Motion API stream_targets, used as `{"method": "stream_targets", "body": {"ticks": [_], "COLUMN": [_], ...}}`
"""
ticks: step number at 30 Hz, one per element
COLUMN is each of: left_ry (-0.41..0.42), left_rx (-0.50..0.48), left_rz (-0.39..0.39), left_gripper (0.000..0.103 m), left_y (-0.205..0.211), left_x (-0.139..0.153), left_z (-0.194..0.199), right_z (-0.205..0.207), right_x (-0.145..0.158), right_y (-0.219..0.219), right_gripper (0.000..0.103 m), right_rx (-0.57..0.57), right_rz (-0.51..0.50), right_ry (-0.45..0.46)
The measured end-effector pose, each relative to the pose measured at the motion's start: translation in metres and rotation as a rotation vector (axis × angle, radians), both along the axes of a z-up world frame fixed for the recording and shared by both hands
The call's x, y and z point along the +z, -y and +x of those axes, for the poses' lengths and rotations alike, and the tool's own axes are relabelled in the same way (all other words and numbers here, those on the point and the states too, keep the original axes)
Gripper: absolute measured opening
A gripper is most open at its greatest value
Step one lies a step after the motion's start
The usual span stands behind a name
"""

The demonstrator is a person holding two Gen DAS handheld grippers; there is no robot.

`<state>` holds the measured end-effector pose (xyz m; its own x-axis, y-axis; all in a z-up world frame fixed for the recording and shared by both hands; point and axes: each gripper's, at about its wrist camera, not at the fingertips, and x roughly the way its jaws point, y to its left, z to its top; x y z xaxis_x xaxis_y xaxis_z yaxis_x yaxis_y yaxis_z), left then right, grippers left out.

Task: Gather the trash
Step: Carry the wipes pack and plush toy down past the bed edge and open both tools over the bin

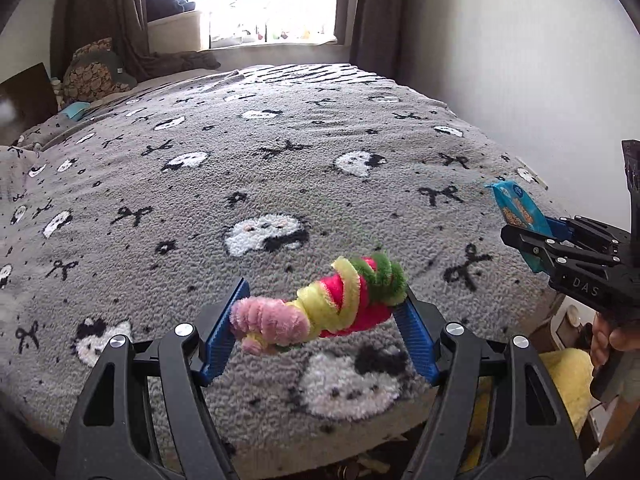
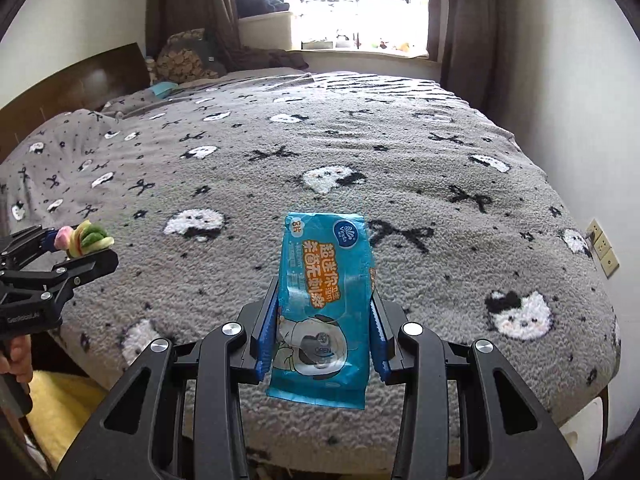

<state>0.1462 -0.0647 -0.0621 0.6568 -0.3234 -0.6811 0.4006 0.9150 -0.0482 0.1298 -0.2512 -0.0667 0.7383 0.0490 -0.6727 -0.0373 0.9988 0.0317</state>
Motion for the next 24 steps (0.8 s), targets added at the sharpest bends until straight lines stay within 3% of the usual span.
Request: {"method": "stream_targets", "body": {"ticks": [14, 24], "left_ry": [-0.026, -0.070], "left_rx": [0.019, 0.012], "left_rz": [-0.020, -0.002], "left_gripper": [0.068, 0.068], "left_y": [-0.020, -0.021], "left_x": [-0.026, -0.058], "left_z": [-0.092, -0.134], "right_z": [-0.088, -0.123], "right_x": [-0.012, -0.048], "right_y": [-0.025, -0.042], "right_gripper": [0.039, 0.039], "right_rx": [0.052, 0.077], "right_rz": [0.040, 0.043], "right_ry": [0.015, -0.065]}}
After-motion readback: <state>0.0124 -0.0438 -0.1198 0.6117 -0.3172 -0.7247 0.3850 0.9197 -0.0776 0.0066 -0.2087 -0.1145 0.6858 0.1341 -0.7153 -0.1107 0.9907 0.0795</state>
